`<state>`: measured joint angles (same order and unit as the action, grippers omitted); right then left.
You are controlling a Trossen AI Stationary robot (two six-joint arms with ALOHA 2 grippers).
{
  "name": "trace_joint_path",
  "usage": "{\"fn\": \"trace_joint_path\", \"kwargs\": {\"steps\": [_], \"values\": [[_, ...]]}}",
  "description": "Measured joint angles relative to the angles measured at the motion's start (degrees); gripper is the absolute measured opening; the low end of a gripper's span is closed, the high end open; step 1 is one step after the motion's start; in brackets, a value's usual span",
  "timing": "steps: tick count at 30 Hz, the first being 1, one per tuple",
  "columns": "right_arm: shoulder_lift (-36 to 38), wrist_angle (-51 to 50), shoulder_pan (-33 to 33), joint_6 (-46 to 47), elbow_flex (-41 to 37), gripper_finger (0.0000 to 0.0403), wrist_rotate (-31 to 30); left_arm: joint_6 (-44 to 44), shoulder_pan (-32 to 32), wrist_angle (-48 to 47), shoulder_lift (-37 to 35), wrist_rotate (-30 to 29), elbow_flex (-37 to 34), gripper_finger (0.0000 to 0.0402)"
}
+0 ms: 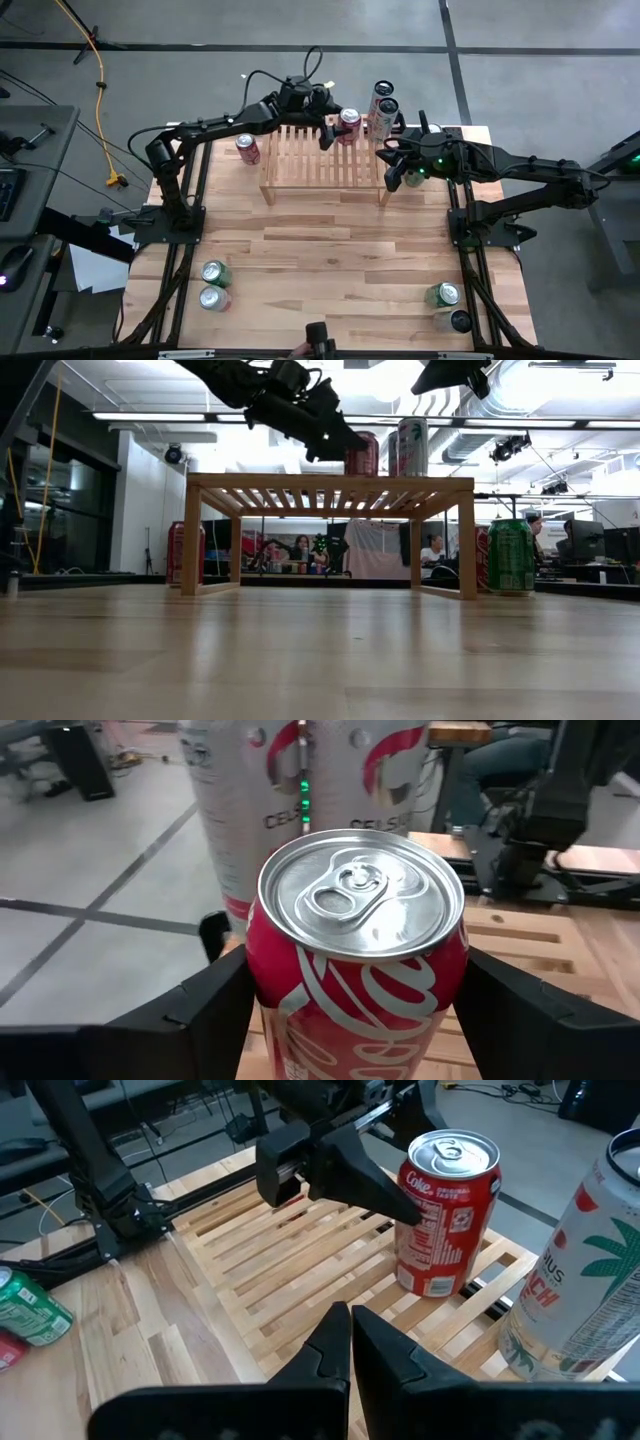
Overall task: Place canned beverage on shelf
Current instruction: Put the bottom left red white soda can on the shelf
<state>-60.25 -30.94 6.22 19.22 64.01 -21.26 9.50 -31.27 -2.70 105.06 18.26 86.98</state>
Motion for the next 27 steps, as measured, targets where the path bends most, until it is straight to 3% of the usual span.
{"fn": "trace_joint_path", "kwargs": {"steps": [17,27], "values": [[0.0,0.3,0.0,0.0,0.0,0.0,-1.2,0.0,0.6,1.1,-0.2,-1.2,0.0,0.0275],[0.0,0.4,0.0,0.2,0.0,0.0,-2.8,-2.9,0.7,6.5,-0.2,-4.2,0.0,0.0275]]}}
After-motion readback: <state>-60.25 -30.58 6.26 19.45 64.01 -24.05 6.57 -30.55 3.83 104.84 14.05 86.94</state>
